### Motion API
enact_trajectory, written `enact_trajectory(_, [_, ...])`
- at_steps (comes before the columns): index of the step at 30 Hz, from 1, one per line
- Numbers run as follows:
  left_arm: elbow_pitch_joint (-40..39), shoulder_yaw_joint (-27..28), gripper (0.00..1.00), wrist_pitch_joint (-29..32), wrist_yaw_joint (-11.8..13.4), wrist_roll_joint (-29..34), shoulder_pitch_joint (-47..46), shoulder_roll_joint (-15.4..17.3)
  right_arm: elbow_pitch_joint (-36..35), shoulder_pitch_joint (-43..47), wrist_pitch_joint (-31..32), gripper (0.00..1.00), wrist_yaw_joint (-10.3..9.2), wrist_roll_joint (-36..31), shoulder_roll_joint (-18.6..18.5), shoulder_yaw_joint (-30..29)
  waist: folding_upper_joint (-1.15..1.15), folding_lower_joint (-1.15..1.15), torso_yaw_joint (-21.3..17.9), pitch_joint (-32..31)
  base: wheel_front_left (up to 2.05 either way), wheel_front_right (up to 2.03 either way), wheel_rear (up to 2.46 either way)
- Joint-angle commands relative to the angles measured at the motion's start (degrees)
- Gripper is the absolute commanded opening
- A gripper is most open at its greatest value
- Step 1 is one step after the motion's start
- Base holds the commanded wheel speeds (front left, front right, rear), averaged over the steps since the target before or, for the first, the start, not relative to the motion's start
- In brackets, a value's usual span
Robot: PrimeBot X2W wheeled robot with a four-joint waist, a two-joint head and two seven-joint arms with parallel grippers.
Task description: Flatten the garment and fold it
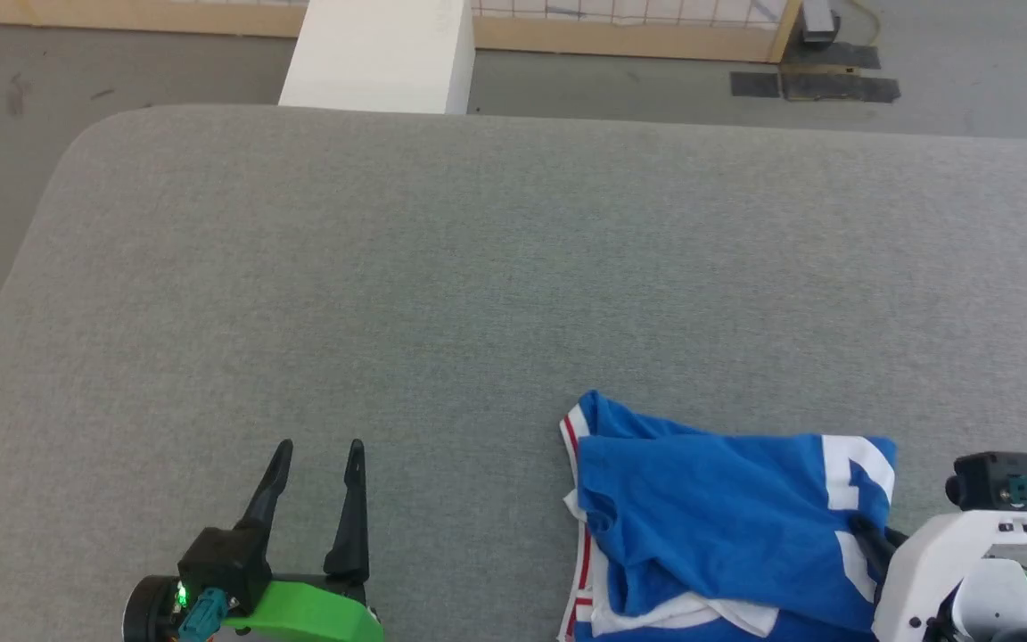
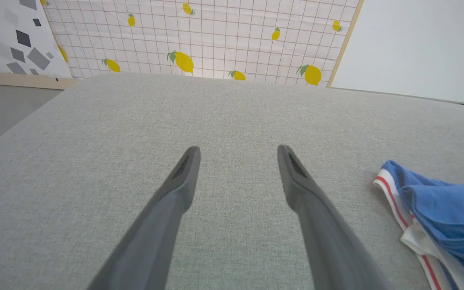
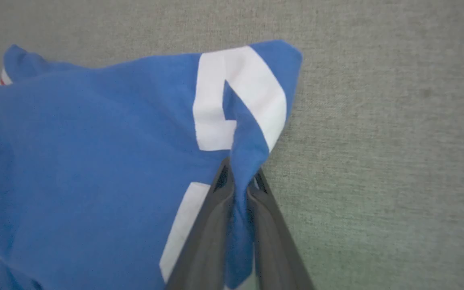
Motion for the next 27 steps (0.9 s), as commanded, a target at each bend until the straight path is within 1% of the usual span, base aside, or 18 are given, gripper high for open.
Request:
enact_trajectory(1, [-0.12, -0.01, 1.00, -0.39, 0.41, 0.14, -0.34, 0.43, -0.73, -0.20, -0.75, 0.00, -0.08, -0.51, -0.70, 1.00, 0.00, 0.00, -1.05, -0.79, 0.00, 0.00, 0.00])
enact_trajectory(7, [-1.07, -0.05, 1.00, -0.94, 0.35, 0.60, -0.28, 0.97, -3.27, -2.89, -1.38, 0.00, -0.08, -1.28, -5.44, 4.78, 0.00, 0.00, -4.09, -2.03, 0.00, 0.00, 0.00])
enact_trajectory(10, [-1.82, -0.14, 1.00, -1.11, 0.29, 0.90, -0.61, 1.27, -3.58, -5.06, -1.13, 0.00, -0.08, -1.84, -8.85, 5.82, 0.00, 0.00, -5.80, -2.23, 0.00, 0.00, 0.00])
enact_trajectory(14, [-3.11, -0.04, 1.00, -1.10, 0.52, 1.46, -1.34, 1.83, -3.45, -8.10, -0.35, 0.00, -0.08, -1.81, -12.19, 6.29, 0.00, 0.00, -8.02, -1.80, 0.00, 0.00, 0.00])
enact_trajectory(19, [-4.69, -0.13, 1.00, 0.12, 0.61, 2.32, -3.06, 2.90, -2.02, -12.75, 0.16, 0.00, -0.08, -2.76, -17.74, 7.91, 0.00, 0.00, -10.99, 0.53, 0.00, 0.00, 0.00])
enact_trajectory(20, [-5.07, -0.19, 1.00, 0.42, 0.60, 2.48, -3.58, 3.06, -1.45, -13.95, -0.02, 0.00, -0.08, -3.49, -19.55, 8.58, 0.00, 0.00, -11.58, 1.19, 0.00, 0.00, 0.00])
enact_trajectory(21, [-5.53, -0.19, 1.00, 0.73, 0.65, 2.64, -4.09, 3.21, -0.76, -15.23, -0.36, 0.00, -0.08, -4.05, -21.27, 9.06, 0.00, 0.00, -12.26, 2.09, 0.00, 0.00, 0.00])
enact_trajectory(27, [-8.23, -0.24, 1.00, 2.17, 1.17, 4.36, -7.49, 4.23, 3.97, -22.06, -3.35, 0.00, -0.08, -6.17, -28.08, 9.45, 0.00, 0.00, -14.87, 7.59, 0.00, 0.00, 0.00])
